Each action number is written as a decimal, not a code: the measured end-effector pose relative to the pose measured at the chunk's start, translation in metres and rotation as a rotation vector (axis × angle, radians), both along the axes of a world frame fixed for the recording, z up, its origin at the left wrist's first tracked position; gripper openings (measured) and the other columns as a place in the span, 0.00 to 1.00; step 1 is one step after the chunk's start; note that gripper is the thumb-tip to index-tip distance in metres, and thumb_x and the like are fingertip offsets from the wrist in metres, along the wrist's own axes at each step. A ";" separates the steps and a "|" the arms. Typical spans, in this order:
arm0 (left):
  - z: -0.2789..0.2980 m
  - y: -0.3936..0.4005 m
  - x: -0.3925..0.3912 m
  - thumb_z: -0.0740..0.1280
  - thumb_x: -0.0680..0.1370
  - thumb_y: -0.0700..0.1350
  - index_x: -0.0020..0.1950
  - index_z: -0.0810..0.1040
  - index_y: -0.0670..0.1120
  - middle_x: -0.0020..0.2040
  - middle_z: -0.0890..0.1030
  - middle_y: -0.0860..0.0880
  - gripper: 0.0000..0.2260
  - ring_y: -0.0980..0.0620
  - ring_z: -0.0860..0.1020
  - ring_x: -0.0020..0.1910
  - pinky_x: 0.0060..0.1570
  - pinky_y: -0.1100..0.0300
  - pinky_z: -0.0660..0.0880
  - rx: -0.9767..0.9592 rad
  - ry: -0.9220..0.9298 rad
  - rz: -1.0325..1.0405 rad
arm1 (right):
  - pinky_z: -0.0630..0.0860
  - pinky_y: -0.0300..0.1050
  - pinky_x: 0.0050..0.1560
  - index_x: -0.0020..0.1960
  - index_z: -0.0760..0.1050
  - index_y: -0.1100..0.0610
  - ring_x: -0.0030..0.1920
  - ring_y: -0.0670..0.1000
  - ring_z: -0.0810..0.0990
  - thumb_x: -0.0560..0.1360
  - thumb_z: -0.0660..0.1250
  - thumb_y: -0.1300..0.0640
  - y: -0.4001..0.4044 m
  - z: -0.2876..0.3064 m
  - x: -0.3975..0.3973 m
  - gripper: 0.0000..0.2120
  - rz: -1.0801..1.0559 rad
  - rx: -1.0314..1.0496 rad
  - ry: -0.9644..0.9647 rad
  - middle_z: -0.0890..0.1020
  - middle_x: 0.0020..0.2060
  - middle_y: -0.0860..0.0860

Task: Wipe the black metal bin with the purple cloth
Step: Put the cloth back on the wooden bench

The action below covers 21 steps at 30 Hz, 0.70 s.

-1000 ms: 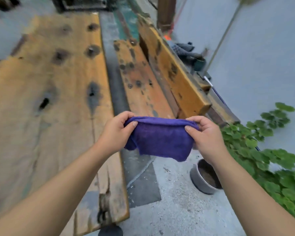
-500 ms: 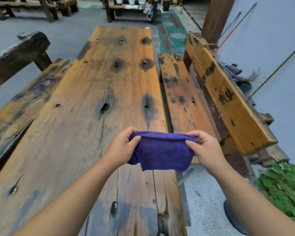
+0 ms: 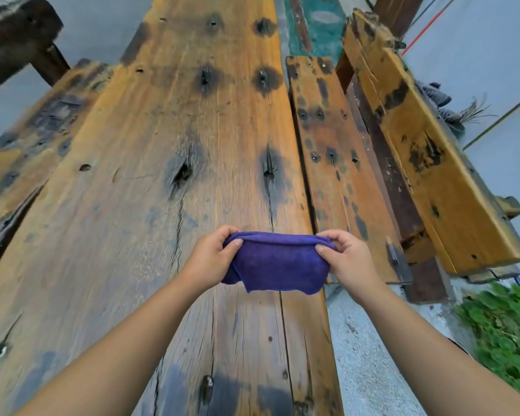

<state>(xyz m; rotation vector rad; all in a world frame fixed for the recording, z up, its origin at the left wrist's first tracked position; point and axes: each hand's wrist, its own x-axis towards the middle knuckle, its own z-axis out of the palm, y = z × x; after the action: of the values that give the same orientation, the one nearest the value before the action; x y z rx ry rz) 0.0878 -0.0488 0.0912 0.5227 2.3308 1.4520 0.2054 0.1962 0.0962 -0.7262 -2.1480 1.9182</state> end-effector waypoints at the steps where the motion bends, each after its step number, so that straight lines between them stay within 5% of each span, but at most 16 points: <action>1: -0.009 0.004 -0.004 0.64 0.80 0.41 0.44 0.77 0.56 0.40 0.81 0.57 0.10 0.65 0.77 0.39 0.38 0.74 0.69 -0.014 -0.017 0.009 | 0.76 0.39 0.35 0.49 0.80 0.56 0.37 0.47 0.81 0.75 0.67 0.69 0.005 -0.009 -0.005 0.10 0.013 -0.009 -0.019 0.85 0.38 0.51; 5: -0.048 0.017 -0.022 0.64 0.80 0.41 0.44 0.78 0.56 0.41 0.82 0.57 0.10 0.65 0.77 0.39 0.37 0.74 0.69 -0.067 -0.096 0.049 | 0.74 0.37 0.31 0.47 0.80 0.55 0.35 0.45 0.81 0.73 0.69 0.66 0.022 -0.051 -0.030 0.07 0.056 -0.063 -0.105 0.85 0.36 0.49; 14: -0.130 0.053 -0.095 0.64 0.79 0.41 0.44 0.76 0.56 0.39 0.81 0.55 0.10 0.66 0.76 0.37 0.37 0.74 0.68 -0.228 -0.151 0.050 | 0.79 0.46 0.41 0.43 0.79 0.42 0.42 0.51 0.84 0.75 0.69 0.62 0.062 -0.146 -0.116 0.14 0.137 0.056 -0.288 0.85 0.39 0.48; 17: -0.143 0.067 -0.122 0.64 0.79 0.41 0.44 0.76 0.56 0.39 0.81 0.54 0.09 0.66 0.75 0.36 0.36 0.74 0.68 -0.263 -0.118 0.047 | 0.77 0.37 0.38 0.41 0.79 0.41 0.38 0.44 0.83 0.75 0.69 0.61 0.072 -0.159 -0.144 0.14 0.139 0.136 -0.286 0.84 0.36 0.45; 21: -0.160 0.080 -0.152 0.65 0.79 0.43 0.43 0.75 0.58 0.39 0.80 0.56 0.10 0.63 0.77 0.39 0.36 0.71 0.67 -0.328 -0.076 0.026 | 0.78 0.45 0.43 0.43 0.78 0.46 0.40 0.46 0.82 0.74 0.70 0.57 0.083 -0.178 -0.171 0.07 0.164 0.294 -0.331 0.83 0.36 0.45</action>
<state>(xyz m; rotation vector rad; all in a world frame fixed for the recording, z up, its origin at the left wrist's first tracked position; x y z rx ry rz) -0.0641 0.0316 -0.0685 0.3408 2.4528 1.0477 0.0341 0.2787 -0.0821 -0.8817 -2.6914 1.5846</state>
